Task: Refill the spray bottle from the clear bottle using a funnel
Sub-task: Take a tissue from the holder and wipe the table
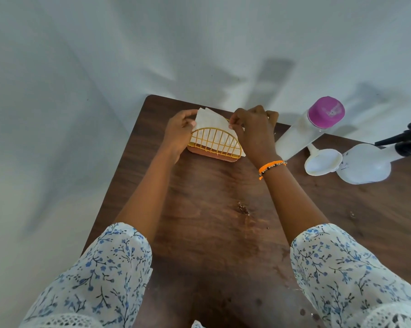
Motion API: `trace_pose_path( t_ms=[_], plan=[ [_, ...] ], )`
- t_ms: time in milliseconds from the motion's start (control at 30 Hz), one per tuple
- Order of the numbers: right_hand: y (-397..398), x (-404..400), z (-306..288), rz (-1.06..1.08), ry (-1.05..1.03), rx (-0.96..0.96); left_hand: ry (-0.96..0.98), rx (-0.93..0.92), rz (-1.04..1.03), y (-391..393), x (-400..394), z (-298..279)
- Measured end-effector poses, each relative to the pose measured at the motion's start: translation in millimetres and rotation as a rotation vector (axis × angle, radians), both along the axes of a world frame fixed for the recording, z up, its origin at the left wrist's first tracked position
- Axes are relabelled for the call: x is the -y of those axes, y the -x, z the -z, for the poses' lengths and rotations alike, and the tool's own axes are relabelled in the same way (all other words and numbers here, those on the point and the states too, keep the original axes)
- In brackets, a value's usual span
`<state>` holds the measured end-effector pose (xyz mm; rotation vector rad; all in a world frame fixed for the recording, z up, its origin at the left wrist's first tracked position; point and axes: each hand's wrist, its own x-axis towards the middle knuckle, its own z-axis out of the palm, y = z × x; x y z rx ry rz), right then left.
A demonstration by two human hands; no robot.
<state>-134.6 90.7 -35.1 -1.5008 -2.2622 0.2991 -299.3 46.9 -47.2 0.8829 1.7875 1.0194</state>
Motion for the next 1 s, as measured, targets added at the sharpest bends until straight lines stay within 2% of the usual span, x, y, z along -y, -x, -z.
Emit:
trace_pose_path(
  t_ms=[267, 533, 800, 1000],
  plan=[
    [-0.9, 2.3, 2.4, -0.007, -0.081, -0.116, -0.057, 0.038, -0.054, 0.0, -2.9, 0.3],
    [-2.5, 3.0, 5.3, -0.026, -0.201, -0.074, -0.088, 0.04, -0.048, 0.7, -5.7, 2.1],
    [-7.8, 6.7, 11.1, -0.051, -0.121, -0.184, -0.105, 0.006, -0.052, 2.9, -9.2, 6.9],
    [-9.0, 11.2, 11.6, 0.031, -0.076, -0.277, -0.138, -0.009, -0.088, 4.1, -10.5, 8.7]
  ],
)
